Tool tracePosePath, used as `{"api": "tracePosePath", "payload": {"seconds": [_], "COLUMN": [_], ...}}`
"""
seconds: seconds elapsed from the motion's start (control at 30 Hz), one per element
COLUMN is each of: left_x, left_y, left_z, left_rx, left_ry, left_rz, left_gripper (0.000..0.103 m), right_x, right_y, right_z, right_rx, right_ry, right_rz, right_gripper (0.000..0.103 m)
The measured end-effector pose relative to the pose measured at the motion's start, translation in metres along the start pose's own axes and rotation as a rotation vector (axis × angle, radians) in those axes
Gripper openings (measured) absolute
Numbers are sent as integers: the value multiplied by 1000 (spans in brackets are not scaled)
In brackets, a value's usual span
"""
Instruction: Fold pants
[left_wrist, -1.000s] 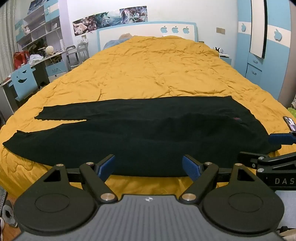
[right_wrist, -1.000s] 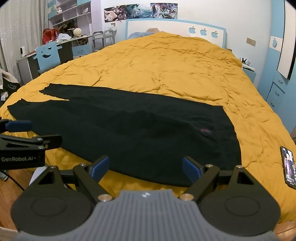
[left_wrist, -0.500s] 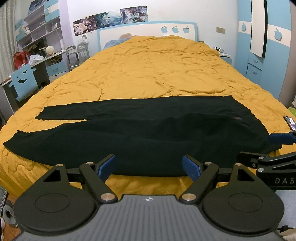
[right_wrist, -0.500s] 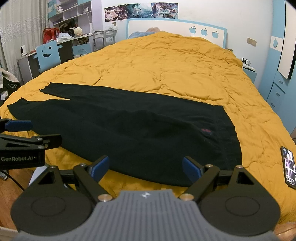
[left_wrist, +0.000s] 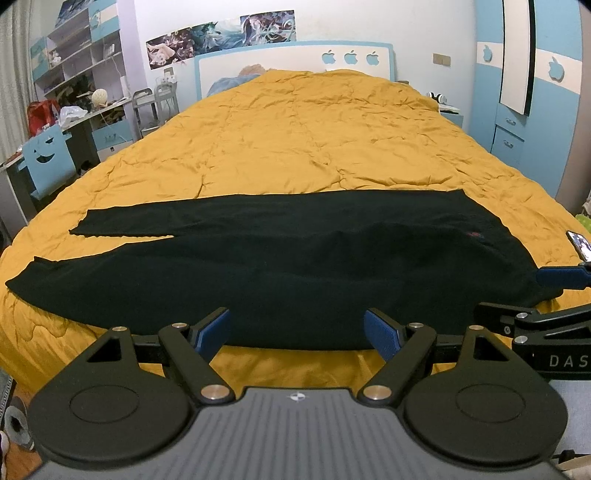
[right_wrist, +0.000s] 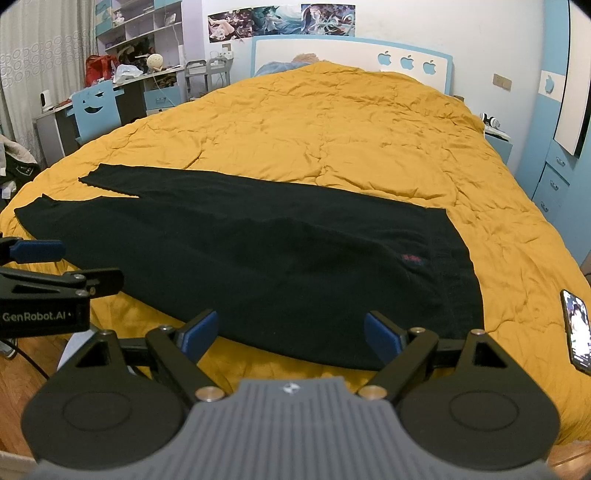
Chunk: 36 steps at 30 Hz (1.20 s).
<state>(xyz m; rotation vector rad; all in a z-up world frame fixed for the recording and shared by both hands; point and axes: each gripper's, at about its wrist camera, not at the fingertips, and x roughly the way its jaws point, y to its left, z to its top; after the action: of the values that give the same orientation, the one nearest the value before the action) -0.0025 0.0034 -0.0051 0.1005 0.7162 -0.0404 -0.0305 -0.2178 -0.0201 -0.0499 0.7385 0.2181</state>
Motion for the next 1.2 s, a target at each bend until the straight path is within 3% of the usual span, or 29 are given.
{"api": "tracePosePath", "payload": {"seconds": [1.2], "left_x": [0], "left_y": [0], "left_z": [1], "left_rx": [1], "left_ry": [3], "left_rz": [0], "left_gripper": [95], "right_x": [3], "right_y": [-3], "right_z": [-1], "right_rx": [13], "right_ry": [4], "right_rz": [1], "right_gripper": [83]}}
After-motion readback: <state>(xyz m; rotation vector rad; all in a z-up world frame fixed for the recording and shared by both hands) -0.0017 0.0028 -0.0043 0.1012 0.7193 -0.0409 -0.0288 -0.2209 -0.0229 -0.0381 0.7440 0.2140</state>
